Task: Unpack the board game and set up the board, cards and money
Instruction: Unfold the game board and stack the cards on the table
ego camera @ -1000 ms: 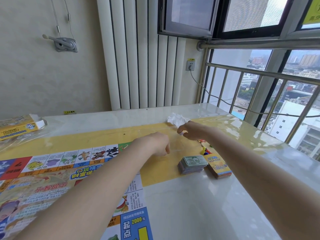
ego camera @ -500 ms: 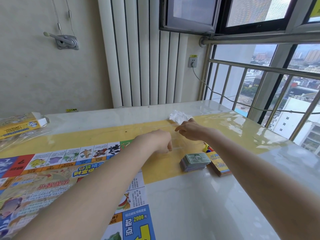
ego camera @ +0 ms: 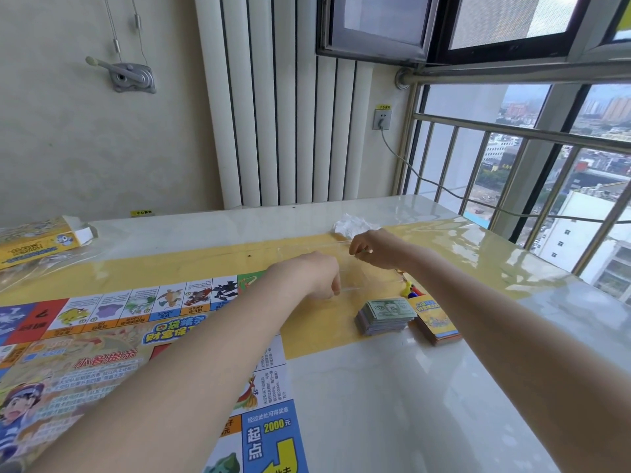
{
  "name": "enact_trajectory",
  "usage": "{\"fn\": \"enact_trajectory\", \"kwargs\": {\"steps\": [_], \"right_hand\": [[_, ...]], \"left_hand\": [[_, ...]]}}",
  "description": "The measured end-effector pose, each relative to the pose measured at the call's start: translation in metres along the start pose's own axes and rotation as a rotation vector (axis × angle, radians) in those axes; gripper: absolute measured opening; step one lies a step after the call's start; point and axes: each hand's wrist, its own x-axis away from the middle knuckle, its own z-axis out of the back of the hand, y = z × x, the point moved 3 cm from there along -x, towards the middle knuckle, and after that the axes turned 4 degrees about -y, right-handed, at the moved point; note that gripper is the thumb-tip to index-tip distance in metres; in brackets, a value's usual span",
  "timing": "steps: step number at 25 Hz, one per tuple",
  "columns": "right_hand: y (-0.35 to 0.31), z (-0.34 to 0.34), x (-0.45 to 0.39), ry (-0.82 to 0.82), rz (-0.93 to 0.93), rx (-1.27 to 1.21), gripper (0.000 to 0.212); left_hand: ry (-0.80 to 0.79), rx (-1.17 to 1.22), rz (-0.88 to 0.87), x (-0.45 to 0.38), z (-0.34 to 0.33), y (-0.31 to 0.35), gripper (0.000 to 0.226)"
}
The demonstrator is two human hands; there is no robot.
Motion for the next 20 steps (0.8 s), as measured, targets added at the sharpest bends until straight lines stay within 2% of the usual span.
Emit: {"fn": "enact_trajectory", "kwargs": {"steps": [2,4,7,9,12,16,20], "right_hand": [[0.002,0.008,0.0,0.06,-0.01,-0.065,0.03],[0.008,0.022,0.001,0.223,-0.064,-0.196,0.021],[0.037,0.037,0.013,0.417,-0.29,-0.407,0.022],[0.053,0.033,0.023,0.388,-0.386,-0.393,0.024],[0.059,0.023,0.029,0.271,-0.348,-0.239,0.019],[0.067,0.025,0.031,0.308,-0.367,-0.22,0.02],[0.063,0.009,0.029,0.025,-0.328,-0.089,0.038]], "left_hand": [[0.002,-0.003,-0.005,-0.001,-0.001,0.0,0.032],[0.006,-0.003,-0.012,-0.002,-0.001,0.0,0.032],[0.001,0.001,-0.02,-0.004,-0.002,-0.002,0.031],[0.001,-0.005,-0.024,-0.005,-0.002,-0.003,0.031],[0.005,-0.008,-0.031,-0.006,-0.001,-0.004,0.031],[0.002,-0.018,-0.03,-0.006,-0.002,-0.003,0.031],[0.005,-0.009,-0.028,-0.006,-0.002,-0.003,0.032]]}}
